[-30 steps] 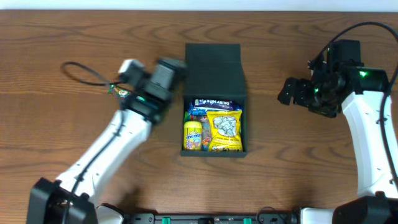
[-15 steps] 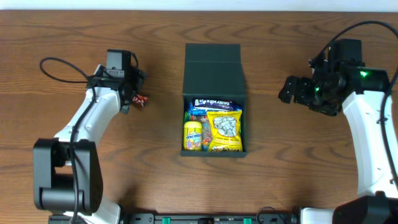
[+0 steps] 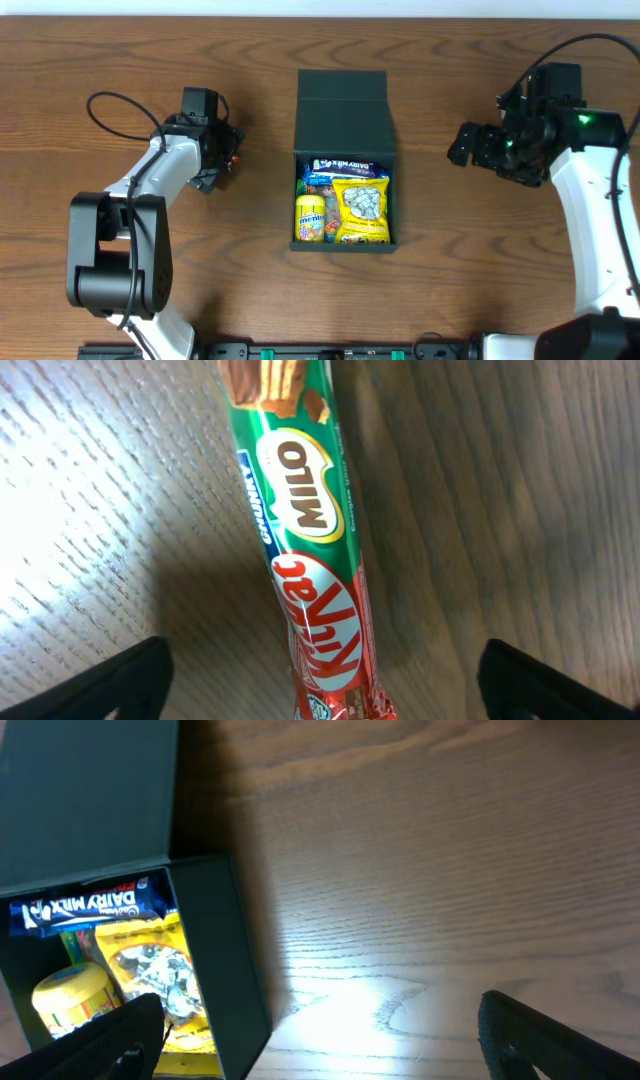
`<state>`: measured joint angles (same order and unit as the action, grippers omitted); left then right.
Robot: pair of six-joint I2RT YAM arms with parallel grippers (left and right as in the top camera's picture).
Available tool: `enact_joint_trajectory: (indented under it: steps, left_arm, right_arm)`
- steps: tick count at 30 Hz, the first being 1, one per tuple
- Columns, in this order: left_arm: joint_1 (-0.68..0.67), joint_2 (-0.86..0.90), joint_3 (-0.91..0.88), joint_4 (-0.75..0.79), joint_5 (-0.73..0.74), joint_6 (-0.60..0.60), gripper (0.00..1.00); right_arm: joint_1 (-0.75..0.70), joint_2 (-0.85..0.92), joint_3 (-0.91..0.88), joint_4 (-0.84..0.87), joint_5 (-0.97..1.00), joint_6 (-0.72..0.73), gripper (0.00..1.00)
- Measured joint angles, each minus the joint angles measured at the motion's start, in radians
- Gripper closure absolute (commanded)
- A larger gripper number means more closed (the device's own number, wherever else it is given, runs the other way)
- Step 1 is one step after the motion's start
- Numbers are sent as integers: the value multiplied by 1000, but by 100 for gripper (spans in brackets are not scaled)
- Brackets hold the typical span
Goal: Pack container
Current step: 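Release the bar and move left gripper toward the KitKat, then grasp the red-green KitKat Milo bar with the left gripper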
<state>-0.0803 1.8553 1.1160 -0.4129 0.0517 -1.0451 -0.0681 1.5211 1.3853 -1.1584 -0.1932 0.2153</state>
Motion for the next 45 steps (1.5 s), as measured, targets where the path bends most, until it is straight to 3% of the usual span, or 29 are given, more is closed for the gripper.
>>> enact_joint_trajectory:
  steps: [5, 9, 12, 18, 27, 29, 34, 40, 45]
  left_arm:
    - [0, 0, 0, -12, 2, 3, 30]
    - [0, 0, 0, -32, 2, 2, 23]
    - [0, 0, 0, -43, 2, 0, 31]
    - [0, 0, 0, -85, 2, 3, 32]
    - [0, 1, 0, -153, -4, 38, 43]
    - [0, 1, 0, -153, -21, 60, 43]
    - [0, 1, 0, -93, -73, 148, 55]
    - [0, 1, 0, -50, -86, 299, 58]
    - [0, 1, 0, -55, -85, 357, 62]
  right_arm:
    - [0, 0, -47, 19, 0, 0, 1]
    - [0, 0, -58, 19, 0, 0, 1]
    - [0, 0, -58, 19, 0, 0, 1]
    - [0, 0, -58, 19, 0, 0, 1]
    - [0, 0, -58, 18, 0, 0, 1]
    - [0, 0, -58, 18, 0, 0, 1]
    - [0, 0, -58, 18, 0, 0, 1]
    - [0, 0, -58, 18, 0, 0, 1]
    - [0, 0, -58, 18, 0, 0, 1]
